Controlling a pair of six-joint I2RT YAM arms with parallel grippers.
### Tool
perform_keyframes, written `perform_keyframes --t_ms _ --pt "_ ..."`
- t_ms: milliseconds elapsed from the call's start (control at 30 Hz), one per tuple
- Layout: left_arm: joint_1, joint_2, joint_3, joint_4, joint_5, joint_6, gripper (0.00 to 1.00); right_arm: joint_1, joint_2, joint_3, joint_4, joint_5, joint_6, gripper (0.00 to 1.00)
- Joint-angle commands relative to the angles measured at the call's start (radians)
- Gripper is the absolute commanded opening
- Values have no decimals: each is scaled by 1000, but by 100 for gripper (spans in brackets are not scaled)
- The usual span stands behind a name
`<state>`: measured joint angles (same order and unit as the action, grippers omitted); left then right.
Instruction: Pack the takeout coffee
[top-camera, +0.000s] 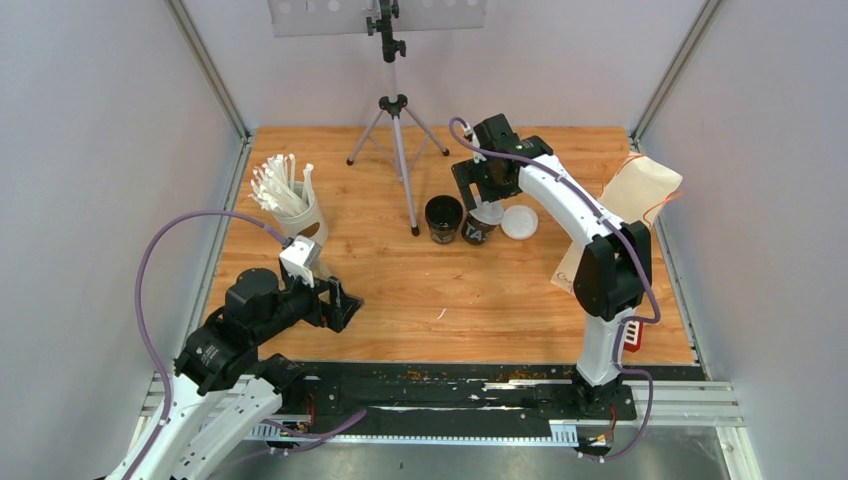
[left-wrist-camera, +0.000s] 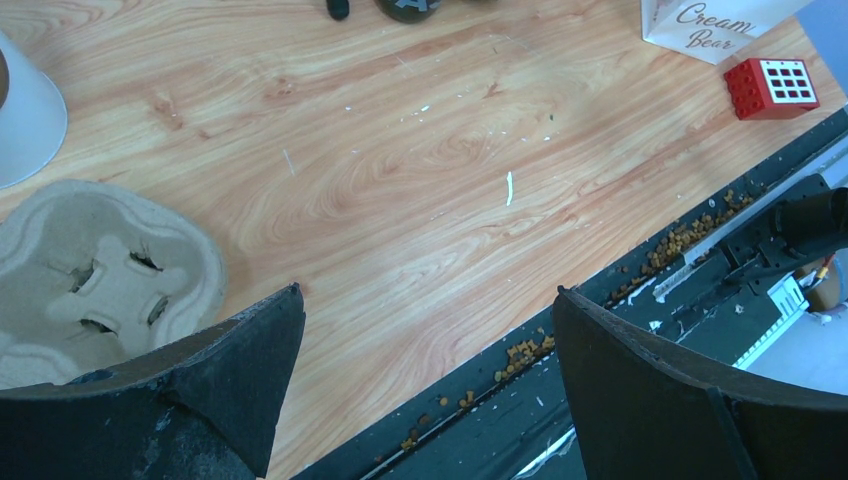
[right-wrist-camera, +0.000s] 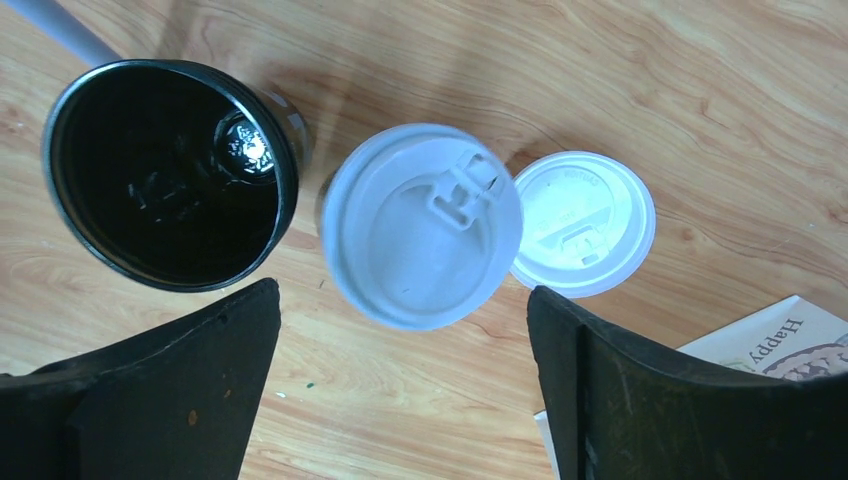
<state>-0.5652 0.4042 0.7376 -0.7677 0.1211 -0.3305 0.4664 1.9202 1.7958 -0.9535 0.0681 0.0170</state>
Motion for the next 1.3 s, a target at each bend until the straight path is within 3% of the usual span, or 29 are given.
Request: perform_keyframes --t_ms 0,200,367,467,667,933,1267 --pt "-2 9 -2 12 -3 4 100 3 -60 45 -12 -51 9 91" --pt "-2 13 -3 11 -4 4 100 5 -52 0 27 -99 -13 78" --pt "-2 15 -2 10 -1 6 100 -12 -15 16 55 -7 -105 77" --pt "-2 16 -3 12 2 7 100 -56 14 82 48 -45 -146 75" --pt "-2 29 -4 12 19 11 100 -79 88 158 82 -189 -286 77" --pt "-2 34 -3 14 42 21 100 -89 207 255 147 -304 -365 86" --pt "-2 47 -5 16 47 21 100 -91 373 397 183 -390 -389 87"
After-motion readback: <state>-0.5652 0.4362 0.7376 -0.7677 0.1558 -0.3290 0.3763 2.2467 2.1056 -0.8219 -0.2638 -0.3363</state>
